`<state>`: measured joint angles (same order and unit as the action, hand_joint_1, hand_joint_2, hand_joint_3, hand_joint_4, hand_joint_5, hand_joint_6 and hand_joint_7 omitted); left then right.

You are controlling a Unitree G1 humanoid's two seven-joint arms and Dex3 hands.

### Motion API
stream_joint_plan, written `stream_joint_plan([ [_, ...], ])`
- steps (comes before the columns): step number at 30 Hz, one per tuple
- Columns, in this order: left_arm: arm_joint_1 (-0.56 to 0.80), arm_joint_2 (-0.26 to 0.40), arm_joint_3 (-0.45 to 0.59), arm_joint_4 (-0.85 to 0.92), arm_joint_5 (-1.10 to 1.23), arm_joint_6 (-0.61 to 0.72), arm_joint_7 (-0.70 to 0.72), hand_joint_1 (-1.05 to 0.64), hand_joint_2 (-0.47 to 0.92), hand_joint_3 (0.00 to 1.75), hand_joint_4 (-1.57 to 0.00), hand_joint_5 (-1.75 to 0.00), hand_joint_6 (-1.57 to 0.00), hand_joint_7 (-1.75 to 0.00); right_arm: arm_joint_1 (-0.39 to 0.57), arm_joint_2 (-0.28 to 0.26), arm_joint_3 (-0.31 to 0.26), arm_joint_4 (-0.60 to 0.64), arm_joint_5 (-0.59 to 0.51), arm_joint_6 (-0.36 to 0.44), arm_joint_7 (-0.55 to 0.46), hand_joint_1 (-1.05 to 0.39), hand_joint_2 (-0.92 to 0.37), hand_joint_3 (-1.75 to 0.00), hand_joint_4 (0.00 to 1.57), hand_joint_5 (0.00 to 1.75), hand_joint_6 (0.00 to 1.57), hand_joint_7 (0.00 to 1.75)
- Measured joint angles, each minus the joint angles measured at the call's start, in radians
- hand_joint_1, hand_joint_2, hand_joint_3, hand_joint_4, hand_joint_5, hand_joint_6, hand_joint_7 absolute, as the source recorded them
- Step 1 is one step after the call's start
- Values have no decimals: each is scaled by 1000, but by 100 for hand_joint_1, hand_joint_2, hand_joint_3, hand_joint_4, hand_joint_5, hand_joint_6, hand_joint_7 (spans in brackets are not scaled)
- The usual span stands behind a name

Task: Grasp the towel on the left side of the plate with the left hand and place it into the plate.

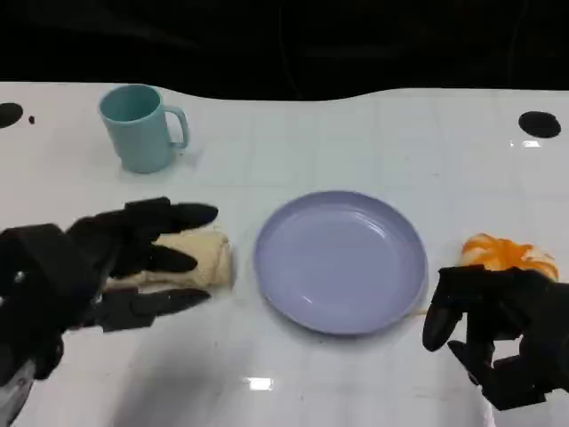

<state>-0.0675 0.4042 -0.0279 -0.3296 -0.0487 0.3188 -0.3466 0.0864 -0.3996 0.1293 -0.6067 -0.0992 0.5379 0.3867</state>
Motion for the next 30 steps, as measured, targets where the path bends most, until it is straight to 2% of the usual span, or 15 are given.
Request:
stream_joint_plan([
  [6,-99,83,-89,103,218,-66,2,-52,88,0,-14,-54,-28,0,2,3,-1,4,3,-2,-1,2,-54,-113,72,173,71,143],
  [9,-146,131,-159,152,364,-99,2,-57,87,0,-18,-41,-27,0,4,4,-1,4,3,-7,-3,2,-53,-113,72,173,71,144],
  [15,-245,172,-269,251,606,-154,2,-60,89,1,-17,-37,-24,0,6,4,-1,1,2,-7,-10,2,-54,-113,71,174,70,144],
  [21,-342,175,-349,399,722,-187,-24,-61,90,0,-26,-19,-26,-1,13,4,-1,-1,2,-9,-12,1,-53,-114,72,174,71,143],
  [25,-397,162,-379,514,749,-210,-32,-61,89,0,-33,-16,-31,-2,18,4,-2,-3,2,-9,-13,2,-53,-114,72,174,71,143],
  [30,-473,113,-420,659,775,-221,-32,-61,92,1,-36,-13,-32,-2,19,4,-2,-5,4,-9,-13,2,-53,-114,72,175,71,144],
])
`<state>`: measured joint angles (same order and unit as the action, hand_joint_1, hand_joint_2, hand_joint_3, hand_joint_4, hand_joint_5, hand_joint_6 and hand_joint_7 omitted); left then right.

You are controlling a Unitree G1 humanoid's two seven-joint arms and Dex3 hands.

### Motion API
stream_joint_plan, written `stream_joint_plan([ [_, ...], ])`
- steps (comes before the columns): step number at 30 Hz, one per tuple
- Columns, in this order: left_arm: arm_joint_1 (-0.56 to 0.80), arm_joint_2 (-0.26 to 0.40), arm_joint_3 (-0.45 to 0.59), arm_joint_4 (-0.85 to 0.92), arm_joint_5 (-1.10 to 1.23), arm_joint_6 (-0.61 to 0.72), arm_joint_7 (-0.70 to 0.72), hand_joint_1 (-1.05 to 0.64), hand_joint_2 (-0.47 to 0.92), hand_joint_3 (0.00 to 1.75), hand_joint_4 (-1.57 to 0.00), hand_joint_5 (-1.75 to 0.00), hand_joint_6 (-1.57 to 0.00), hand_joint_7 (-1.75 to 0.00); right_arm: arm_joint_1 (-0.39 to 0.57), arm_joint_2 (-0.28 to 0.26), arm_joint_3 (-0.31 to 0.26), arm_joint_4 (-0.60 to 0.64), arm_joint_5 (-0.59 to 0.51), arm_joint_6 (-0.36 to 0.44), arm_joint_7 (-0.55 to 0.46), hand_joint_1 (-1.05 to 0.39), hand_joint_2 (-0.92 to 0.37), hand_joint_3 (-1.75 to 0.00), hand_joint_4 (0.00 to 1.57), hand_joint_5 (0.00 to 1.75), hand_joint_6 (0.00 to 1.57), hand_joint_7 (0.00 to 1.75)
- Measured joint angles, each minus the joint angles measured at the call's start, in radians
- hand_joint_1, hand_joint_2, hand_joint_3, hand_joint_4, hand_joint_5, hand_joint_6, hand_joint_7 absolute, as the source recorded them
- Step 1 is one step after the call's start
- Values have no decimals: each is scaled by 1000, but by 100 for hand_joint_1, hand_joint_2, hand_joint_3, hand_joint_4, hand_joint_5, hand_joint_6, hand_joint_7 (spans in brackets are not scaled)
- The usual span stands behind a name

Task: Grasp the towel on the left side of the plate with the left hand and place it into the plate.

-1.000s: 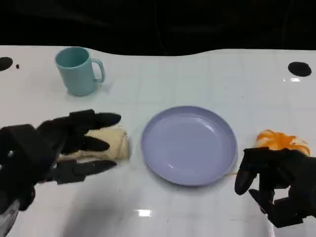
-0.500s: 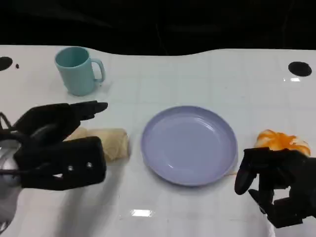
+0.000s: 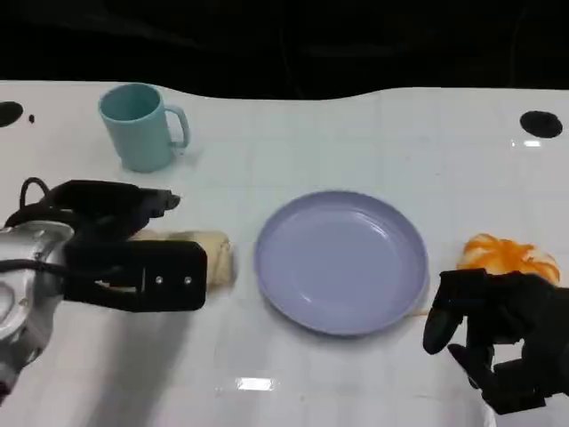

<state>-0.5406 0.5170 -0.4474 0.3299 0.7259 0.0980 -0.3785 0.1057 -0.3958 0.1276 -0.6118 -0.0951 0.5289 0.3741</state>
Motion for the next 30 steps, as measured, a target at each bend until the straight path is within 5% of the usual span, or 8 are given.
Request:
stream_joint_plan([
  [18,-237,-203,-163,686,90,-137,259,-58,92,19,-59,-9,-64,-5,17,-2,-7,-19,2,3,1,2,-51,-117,72,175,71,144],
  [20,-250,-209,-170,711,89,-145,273,-35,92,17,-83,-25,-87,-13,17,-2,-8,-20,3,3,1,2,-52,-117,72,175,71,144],
  [23,-240,-209,-156,726,72,-191,366,-22,92,14,-78,-144,-114,-18,17,-2,-11,-22,3,4,1,2,-52,-116,73,175,71,144],
  [26,-225,-210,-147,734,55,-240,445,-18,92,30,-83,-171,-79,-135,17,-2,-17,-24,4,4,2,2,-52,-116,73,174,71,143],
  [28,-221,-210,-144,740,50,-256,468,-18,92,37,-81,-174,-68,-163,16,-1,-17,-24,3,6,2,2,-52,-116,72,174,71,143],
  [30,-220,-209,-141,744,45,-269,474,-18,92,40,-79,-174,-65,-168,16,-1,-16,-24,2,11,2,2,-52,-115,72,174,71,143],
])
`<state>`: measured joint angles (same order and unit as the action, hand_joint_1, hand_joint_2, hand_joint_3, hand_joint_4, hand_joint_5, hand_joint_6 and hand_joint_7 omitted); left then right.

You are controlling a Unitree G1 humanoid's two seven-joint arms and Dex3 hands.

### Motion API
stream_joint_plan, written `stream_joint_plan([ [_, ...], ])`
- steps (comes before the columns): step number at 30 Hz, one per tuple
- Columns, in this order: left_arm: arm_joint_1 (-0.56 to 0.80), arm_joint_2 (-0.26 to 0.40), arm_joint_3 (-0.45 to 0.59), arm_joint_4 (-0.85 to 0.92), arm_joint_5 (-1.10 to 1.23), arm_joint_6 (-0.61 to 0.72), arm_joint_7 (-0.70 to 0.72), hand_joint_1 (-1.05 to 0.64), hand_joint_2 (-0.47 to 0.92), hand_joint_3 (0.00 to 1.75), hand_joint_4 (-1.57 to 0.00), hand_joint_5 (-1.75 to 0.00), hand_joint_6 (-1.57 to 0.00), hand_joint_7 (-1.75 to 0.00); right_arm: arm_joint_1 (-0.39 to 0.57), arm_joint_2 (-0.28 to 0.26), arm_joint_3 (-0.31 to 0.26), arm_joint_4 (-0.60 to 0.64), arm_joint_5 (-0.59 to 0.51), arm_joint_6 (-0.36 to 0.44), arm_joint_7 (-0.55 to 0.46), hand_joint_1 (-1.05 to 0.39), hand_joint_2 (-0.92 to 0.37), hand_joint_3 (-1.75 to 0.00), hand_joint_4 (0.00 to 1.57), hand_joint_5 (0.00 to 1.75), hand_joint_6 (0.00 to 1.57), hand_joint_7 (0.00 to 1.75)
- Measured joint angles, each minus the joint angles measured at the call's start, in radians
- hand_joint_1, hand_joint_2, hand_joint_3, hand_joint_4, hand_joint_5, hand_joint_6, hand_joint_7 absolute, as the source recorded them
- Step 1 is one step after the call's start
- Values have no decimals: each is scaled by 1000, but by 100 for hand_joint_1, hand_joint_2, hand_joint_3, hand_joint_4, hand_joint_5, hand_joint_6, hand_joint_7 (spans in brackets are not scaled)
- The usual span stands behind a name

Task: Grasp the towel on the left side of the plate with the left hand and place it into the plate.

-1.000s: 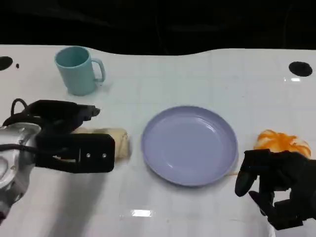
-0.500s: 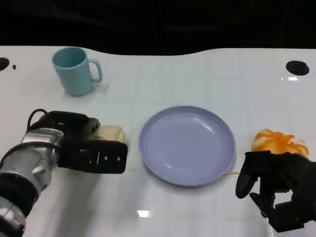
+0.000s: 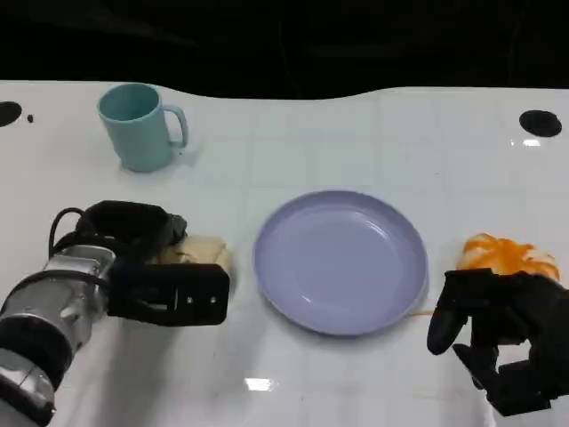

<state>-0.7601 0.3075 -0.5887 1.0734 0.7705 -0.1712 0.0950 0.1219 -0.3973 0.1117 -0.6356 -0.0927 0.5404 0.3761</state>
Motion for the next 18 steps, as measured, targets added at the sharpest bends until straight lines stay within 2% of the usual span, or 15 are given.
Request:
stream_joint_plan([
  [6,11,7,12,-1,-10,-42,25,-17,84,38,-78,-175,-62,-169,-3,2,18,1,-2,-2,-1,2,-52,-115,73,174,71,143],
  [8,17,13,25,-7,-21,-56,35,-18,83,39,-79,-175,-65,-161,-3,5,20,2,-2,-6,-4,3,-52,-115,73,174,71,142],
  [11,31,26,47,-30,-35,-79,67,-20,82,37,-83,-175,-60,-173,-3,6,21,3,-2,-10,-7,2,-52,-115,72,174,71,142],
  [14,35,35,72,-67,-40,-101,121,-23,83,32,-84,-175,-58,-174,-3,7,23,3,-2,-10,-8,2,-52,-115,72,174,71,142],
  [18,53,32,109,-155,-75,-76,125,-23,83,32,-86,-175,-59,-175,-3,10,24,1,0,-5,-8,2,-53,-114,72,175,71,142],
])
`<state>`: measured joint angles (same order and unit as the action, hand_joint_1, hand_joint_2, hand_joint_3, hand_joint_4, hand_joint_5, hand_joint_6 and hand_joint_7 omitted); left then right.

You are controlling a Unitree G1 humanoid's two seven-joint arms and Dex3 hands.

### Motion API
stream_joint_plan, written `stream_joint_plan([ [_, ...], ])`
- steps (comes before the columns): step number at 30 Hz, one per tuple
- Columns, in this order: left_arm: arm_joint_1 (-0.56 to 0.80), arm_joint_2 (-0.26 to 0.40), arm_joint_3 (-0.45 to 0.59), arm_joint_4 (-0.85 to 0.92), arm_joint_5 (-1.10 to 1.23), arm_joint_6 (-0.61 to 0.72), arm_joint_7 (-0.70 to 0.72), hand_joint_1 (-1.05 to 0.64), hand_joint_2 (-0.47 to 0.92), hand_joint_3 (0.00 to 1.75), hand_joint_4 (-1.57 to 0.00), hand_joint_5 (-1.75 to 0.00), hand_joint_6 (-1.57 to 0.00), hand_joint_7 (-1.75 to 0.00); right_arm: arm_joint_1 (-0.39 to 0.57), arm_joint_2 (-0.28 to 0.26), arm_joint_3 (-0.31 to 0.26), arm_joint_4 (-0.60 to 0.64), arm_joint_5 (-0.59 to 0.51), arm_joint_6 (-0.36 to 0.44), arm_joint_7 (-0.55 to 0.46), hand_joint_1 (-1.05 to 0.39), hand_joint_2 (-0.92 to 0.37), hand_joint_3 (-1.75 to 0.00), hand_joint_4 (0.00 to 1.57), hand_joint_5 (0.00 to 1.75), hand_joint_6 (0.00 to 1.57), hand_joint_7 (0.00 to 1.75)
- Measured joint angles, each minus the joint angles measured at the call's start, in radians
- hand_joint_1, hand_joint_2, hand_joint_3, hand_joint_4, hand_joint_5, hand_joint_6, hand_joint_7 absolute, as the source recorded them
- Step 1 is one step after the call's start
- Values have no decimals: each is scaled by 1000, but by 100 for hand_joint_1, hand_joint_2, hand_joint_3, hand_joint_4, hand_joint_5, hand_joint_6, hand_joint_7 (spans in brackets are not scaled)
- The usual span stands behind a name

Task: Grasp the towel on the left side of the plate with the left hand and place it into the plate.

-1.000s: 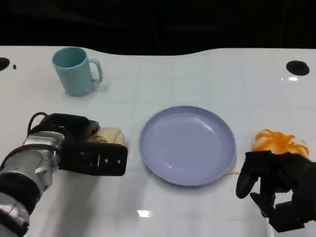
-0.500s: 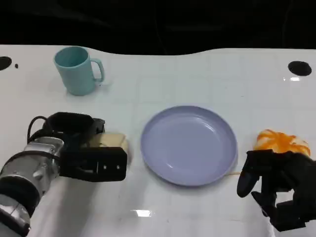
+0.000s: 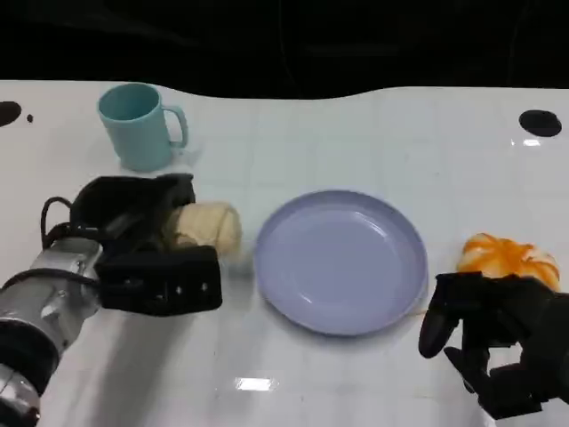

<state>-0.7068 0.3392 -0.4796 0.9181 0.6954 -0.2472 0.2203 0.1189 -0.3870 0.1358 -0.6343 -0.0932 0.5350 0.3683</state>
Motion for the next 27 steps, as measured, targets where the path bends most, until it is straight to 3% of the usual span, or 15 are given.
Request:
stream_joint_plan([
  [5,41,-7,31,-175,-25,81,-53,-25,82,35,-87,-175,-60,-175,-3,0,-3,-4,7,5,2,3,-54,-112,72,174,71,142],
  [6,51,-10,37,-214,-30,101,-69,-26,82,35,-87,-175,-60,-164,-3,0,-5,-5,9,6,3,3,-54,-112,71,174,71,142],
  [7,62,-15,42,-259,-36,121,-90,-27,82,34,-86,-175,-69,-127,-3,-1,-7,-7,11,6,4,3,-54,-112,72,173,72,142],
  [8,70,-22,44,-303,-39,143,-114,-28,82,33,-86,-175,-76,-105,-3,-1,-8,-7,14,7,6,3,-54,-113,72,173,72,142],
  [10,87,-35,44,-392,-39,186,-166,-24,81,38,-86,-175,-61,-153,-4,-1,-9,-7,21,6,9,2,-53,-113,72,172,72,142],
  [12,97,-50,41,-476,-37,221,-215,-23,81,40,-86,-175,-58,-169,-4,-3,-10,-7,21,6,10,3,-53,-114,73,172,72,142],
  [15,98,-79,33,-568,-32,264,-262,-21,75,54,-87,-175,-60,-174,-4,-3,-9,-7,20,6,9,2,-53,-114,72,174,72,143],
  [18,98,-107,9,-623,-12,297,-292,-21,70,57,-87,-175,-56,-175,-3,-3,-9,-8,21,6,8,2,-53,-114,71,174,71,143],
  [27,94,-177,-39,-635,39,319,-320,-24,62,74,-87,-175,-62,-175,-4,-1,0,-30,14,26,-1,2,-52,-115,74,175,72,143],
])
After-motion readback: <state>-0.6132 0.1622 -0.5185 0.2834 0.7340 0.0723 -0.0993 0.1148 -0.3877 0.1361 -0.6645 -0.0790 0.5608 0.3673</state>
